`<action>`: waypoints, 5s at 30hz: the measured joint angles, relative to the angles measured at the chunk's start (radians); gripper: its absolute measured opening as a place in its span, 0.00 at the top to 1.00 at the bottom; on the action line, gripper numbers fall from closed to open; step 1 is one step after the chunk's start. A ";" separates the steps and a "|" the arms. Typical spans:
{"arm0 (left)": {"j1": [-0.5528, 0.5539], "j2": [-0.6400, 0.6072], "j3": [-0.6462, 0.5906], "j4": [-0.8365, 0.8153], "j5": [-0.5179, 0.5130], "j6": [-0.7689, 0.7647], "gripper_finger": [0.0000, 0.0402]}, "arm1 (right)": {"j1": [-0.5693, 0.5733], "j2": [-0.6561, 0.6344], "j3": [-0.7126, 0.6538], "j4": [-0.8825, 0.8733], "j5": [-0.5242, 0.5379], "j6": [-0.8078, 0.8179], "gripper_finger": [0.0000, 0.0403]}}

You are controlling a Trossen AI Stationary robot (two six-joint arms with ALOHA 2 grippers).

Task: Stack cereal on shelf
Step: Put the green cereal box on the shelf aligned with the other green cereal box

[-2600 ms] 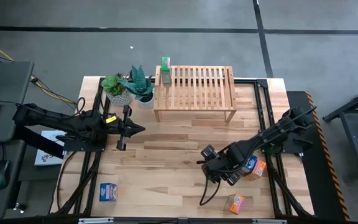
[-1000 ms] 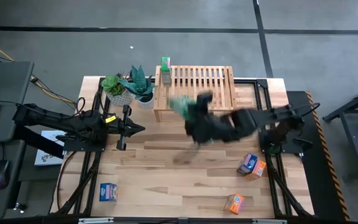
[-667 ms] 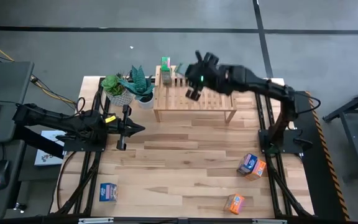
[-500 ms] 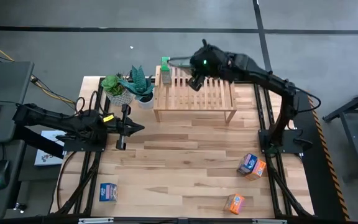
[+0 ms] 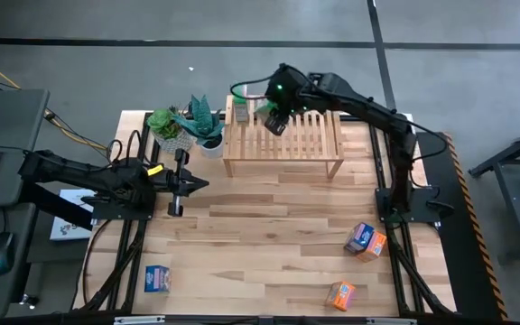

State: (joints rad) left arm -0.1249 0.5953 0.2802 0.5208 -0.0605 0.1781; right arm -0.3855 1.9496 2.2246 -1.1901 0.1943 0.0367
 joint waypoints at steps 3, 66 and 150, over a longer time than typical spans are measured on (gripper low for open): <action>0.000 0.000 0.000 0.000 0.000 0.000 1.00 | 0.000 0.049 0.096 -0.049 0.014 0.004 0.61; 0.000 0.000 0.001 -0.003 -0.003 0.001 1.00 | -0.007 0.091 0.095 0.110 -0.007 -0.020 0.44; 0.000 -0.001 0.001 -0.048 -0.007 0.009 1.00 | -0.024 -0.400 -1.111 1.217 -0.030 -0.037 1.00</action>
State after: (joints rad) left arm -0.1249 0.5945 0.2813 0.4732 -0.0675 0.1871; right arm -0.4093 1.5494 1.1137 0.0271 0.1643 0.0000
